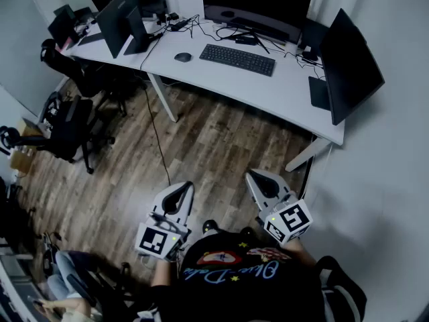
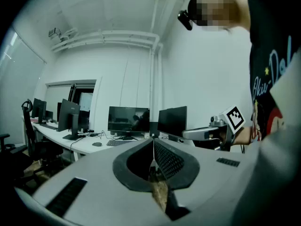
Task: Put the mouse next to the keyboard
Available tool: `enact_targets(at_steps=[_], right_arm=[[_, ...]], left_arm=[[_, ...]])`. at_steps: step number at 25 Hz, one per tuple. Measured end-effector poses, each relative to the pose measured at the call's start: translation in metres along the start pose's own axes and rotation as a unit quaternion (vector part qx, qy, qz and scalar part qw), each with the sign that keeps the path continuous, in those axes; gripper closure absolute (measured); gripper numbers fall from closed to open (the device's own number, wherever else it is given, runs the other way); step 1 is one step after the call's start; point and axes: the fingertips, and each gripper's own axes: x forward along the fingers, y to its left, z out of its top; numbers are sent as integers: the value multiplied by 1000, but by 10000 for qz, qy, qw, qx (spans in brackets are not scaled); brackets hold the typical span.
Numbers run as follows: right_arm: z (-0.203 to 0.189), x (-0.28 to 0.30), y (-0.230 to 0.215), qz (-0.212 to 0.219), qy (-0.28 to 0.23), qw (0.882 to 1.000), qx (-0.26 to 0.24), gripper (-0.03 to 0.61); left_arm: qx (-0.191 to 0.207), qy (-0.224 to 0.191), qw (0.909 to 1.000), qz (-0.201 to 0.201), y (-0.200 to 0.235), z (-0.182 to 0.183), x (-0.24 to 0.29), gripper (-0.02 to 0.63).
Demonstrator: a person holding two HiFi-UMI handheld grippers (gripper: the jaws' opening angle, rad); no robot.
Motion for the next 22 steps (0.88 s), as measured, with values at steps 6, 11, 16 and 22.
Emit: enact_targets(at_steps=[6, 11, 16, 22], right_arm=[[-3, -1, -1, -46, 54, 10000, 25, 580], [-4, -1, 0, -98, 70, 9999, 54, 580], [-1, -3, -7, -225, 29, 9997, 109, 580], [-4, 1, -3, -237, 91, 9997, 61, 578]], left_arm=[[58, 43, 10000, -28, 0, -2, -2, 611], [58, 46, 10000, -44, 3, -1, -3, 611], [38, 52, 10000, -70, 5, -2, -2, 611], [1, 78, 9999, -75, 12, -4, -2, 611]])
